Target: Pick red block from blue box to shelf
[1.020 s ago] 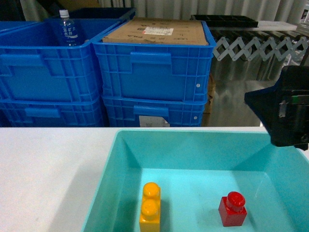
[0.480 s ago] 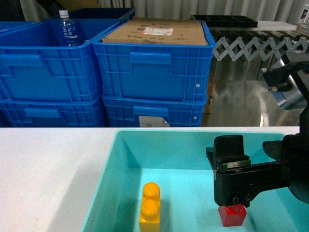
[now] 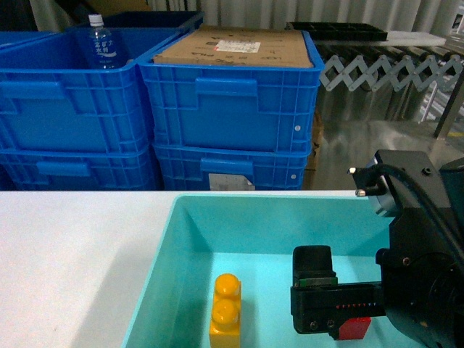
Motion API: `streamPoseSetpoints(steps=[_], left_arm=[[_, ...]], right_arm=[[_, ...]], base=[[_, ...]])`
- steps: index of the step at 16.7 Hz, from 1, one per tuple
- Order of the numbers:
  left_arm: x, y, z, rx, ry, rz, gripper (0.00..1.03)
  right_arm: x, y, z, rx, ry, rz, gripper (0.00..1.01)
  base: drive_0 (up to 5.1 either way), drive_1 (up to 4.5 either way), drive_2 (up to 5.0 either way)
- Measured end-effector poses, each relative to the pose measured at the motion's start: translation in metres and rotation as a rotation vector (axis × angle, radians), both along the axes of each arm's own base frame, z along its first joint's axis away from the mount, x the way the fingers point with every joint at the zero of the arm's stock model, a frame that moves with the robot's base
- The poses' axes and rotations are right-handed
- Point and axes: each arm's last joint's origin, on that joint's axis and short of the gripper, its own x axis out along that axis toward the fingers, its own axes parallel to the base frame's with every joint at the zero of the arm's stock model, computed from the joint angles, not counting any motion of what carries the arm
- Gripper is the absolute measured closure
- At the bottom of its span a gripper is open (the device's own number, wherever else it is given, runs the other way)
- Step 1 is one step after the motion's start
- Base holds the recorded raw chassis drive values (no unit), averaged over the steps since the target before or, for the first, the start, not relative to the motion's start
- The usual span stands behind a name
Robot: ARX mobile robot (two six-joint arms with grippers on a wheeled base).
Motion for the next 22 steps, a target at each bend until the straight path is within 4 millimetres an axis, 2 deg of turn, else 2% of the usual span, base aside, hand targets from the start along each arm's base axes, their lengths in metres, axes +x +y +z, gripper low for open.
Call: streamPoseSetpoints(steps=[4, 8, 12, 21, 22], left_arm=[[0.000, 0.000, 0.000, 0.000, 0.000, 0.000, 0.05], [0.000, 0.000, 0.000, 0.000, 0.000, 0.000, 0.05], [0.000, 0.000, 0.000, 0.000, 0.000, 0.000, 0.05], [0.000, 0.000, 0.000, 0.000, 0.000, 0.000, 0.05], [0.000, 0.000, 0.000, 0.000, 0.000, 0.001, 0.05]], right_arm=[[0.013, 0.004, -0.018, -0.019, 0.015, -0.023, 0.03], [0.016, 0.005, -0.037, -0.042, 0.044, -0.034, 0.03], [0.021, -0.004, -0.052, -0.046, 0.061, -0.064, 0.03], [0.019, -0.009, -0.055, -0.020, 0.060, -0.059, 0.03], [0.025, -0.006, -0.060, -0.004, 0.032, -0.061, 0.03]], base=[[0.0, 0.00, 0.0], [0.0, 0.00, 0.0], [0.0, 0.00, 0.0], [0.0, 0.00, 0.0], [0.0, 0.00, 0.0]])
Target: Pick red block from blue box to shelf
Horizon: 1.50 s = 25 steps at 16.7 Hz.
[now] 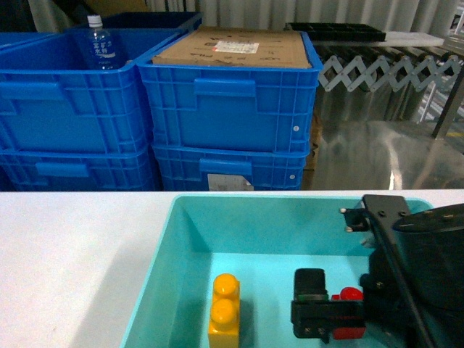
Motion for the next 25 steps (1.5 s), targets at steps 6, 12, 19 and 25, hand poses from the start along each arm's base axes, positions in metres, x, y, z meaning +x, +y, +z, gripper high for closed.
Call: streamPoseSetpoints(steps=[6, 12, 19, 25], left_arm=[[0.000, 0.000, 0.000, 0.000, 0.000, -0.001, 0.05], [0.000, 0.000, 0.000, 0.000, 0.000, -0.001, 0.05], [0.000, 0.000, 0.000, 0.000, 0.001, -0.001, 0.05], [0.000, 0.000, 0.000, 0.000, 0.000, -0.001, 0.05]], right_arm=[[0.006, 0.008, -0.018, -0.010, 0.012, 0.027, 0.03], [0.004, 0.008, -0.019, -0.043, 0.027, 0.012, 0.61], [0.010, 0.007, -0.006, -0.054, 0.017, 0.065, 0.73], [0.017, -0.029, 0.079, 0.010, -0.153, 0.174, 0.73]], base=[[0.0, 0.00, 0.0], [0.0, 0.00, 0.0], [0.0, 0.00, 0.0], [0.0, 0.00, 0.0]])
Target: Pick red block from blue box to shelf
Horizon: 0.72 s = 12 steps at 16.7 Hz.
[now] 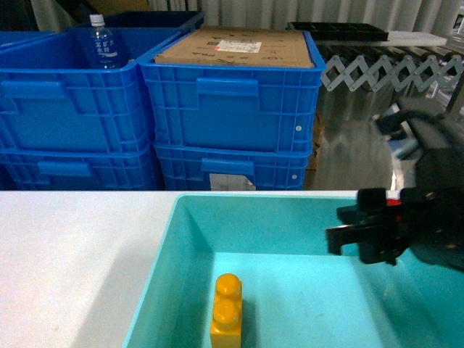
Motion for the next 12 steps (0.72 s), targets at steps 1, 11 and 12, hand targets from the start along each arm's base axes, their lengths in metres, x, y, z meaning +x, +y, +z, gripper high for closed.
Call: streamPoseSetpoints(steps=[1, 11, 12], left_arm=[[0.000, 0.000, 0.000, 0.000, 0.000, 0.000, 0.05], [0.000, 0.000, 0.000, 0.000, 0.000, 0.001, 0.05], [0.000, 0.000, 0.000, 0.000, 0.000, 0.000, 0.05]], right_arm=[[-0.005, -0.017, 0.015, 0.008, -0.026, 0.004, 0.73], [-0.082, -0.115, 0.104, -0.049, -0.541, -0.319, 0.73], [-0.086, -0.113, 0.105, -0.054, -0.553, -0.309, 0.73]], base=[[0.0, 0.00, 0.0], [0.0, 0.00, 0.0], [0.0, 0.00, 0.0]])
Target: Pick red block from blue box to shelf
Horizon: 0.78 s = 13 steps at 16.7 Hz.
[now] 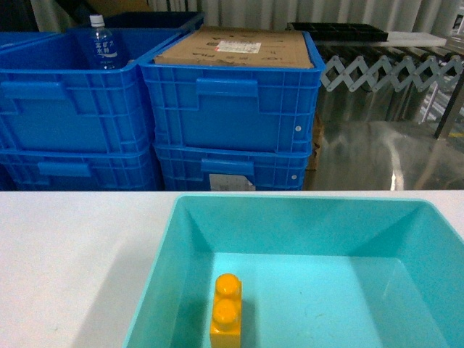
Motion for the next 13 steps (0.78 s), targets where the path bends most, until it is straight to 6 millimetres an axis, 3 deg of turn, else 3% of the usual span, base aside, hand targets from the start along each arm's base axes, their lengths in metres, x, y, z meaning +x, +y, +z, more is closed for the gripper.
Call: streamPoseSetpoints(steps=[8, 13], left_arm=[[0.000, 0.000, 0.000, 0.000, 0.000, 0.000, 0.05], [0.000, 0.000, 0.000, 0.000, 0.000, 0.000, 0.05]], right_arm=[[-0.018, 0.007, -0.001, -0.007, -0.001, 0.022, 0.73], [-0.048, 0.006, -0.019, 0.017, 0.007, -0.015, 0.73]], base=[[0.0, 0.00, 0.0], [0.0, 0.00, 0.0]])
